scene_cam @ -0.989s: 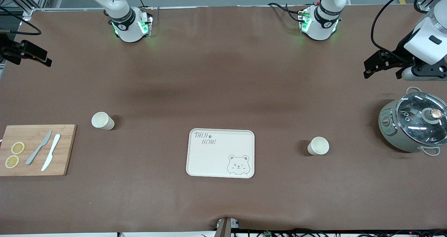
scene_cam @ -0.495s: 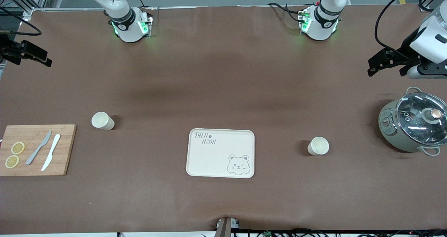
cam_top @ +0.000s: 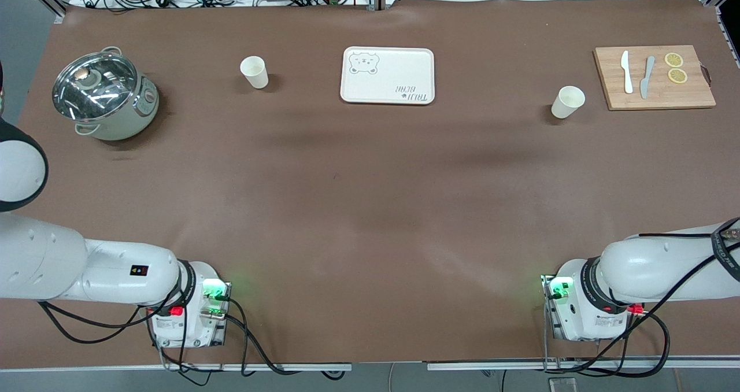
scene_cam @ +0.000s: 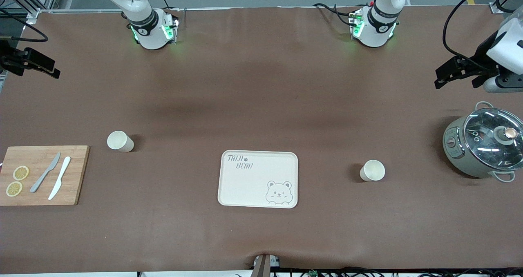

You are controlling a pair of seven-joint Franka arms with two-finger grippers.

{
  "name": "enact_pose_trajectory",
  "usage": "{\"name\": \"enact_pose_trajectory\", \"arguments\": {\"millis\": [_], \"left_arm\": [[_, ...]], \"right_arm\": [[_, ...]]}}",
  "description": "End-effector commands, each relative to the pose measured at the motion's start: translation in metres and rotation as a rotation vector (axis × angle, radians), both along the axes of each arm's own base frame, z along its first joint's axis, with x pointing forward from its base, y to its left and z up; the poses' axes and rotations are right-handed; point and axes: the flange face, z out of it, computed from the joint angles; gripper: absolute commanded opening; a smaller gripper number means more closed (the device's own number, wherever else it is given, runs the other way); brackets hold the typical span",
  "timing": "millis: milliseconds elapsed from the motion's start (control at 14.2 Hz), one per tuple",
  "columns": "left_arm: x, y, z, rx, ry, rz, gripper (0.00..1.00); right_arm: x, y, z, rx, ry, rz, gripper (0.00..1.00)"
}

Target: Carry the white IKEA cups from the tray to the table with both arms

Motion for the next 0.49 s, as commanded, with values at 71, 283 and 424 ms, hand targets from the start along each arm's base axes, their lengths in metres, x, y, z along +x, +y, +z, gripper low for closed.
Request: {"name": "enact_pose_trajectory", "arguments": {"millis": [71,283,424], "left_arm": [[0.0029,0.0022,0.0038,0.021,0.007,-0.006,1.00],[0.0031,-0.0011,0.0037,0.021,0.007,-0.001,1.00],[0.0032,-0.0001,0.0037,0.023,0.006,0.002,1.00]], "right_arm": [[-0.0006,-0.0029,0.0010,-0.016,-0.004,-0.015,1.00],[0.0003,-0.0037,-0.0006,-0.016,0.000,-0.016,1.00],[0.0001,-0.0091,-0.0006,-0.015,0.000,-0.027,1.00]]}}
